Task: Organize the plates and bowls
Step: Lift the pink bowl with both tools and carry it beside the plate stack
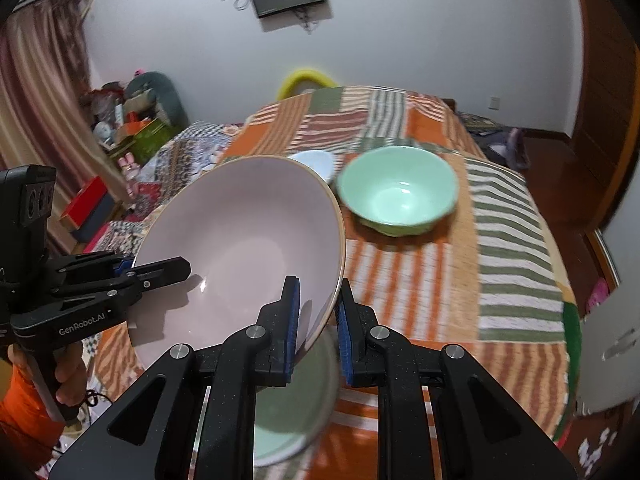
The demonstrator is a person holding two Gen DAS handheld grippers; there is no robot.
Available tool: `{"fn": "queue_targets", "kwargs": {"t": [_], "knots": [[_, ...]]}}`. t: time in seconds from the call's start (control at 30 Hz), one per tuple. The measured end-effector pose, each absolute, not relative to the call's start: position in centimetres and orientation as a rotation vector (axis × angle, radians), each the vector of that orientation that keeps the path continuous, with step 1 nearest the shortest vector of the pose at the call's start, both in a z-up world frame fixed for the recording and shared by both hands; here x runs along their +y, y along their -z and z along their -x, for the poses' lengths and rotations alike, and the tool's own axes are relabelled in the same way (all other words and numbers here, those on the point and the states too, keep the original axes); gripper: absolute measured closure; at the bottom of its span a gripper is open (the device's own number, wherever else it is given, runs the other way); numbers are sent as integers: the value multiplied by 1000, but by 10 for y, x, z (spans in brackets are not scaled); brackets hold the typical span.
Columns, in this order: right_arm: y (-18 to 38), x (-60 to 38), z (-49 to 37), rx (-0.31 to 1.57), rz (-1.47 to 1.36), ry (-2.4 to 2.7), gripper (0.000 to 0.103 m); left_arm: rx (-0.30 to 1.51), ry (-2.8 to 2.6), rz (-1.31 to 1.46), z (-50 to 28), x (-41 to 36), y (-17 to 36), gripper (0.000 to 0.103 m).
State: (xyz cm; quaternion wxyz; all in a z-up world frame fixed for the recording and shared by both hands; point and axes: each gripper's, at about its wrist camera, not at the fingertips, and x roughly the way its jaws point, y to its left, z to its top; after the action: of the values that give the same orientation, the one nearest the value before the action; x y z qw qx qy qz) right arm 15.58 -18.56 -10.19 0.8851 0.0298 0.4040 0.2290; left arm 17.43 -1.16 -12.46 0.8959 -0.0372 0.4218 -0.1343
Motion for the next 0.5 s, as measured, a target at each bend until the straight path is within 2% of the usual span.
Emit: {"fn": "queue_targets", "kwargs": {"t": [0.5], "knots": [[114,-77,-164,877,33,-639,87,871,106,161,-143,93,136,84]]}}
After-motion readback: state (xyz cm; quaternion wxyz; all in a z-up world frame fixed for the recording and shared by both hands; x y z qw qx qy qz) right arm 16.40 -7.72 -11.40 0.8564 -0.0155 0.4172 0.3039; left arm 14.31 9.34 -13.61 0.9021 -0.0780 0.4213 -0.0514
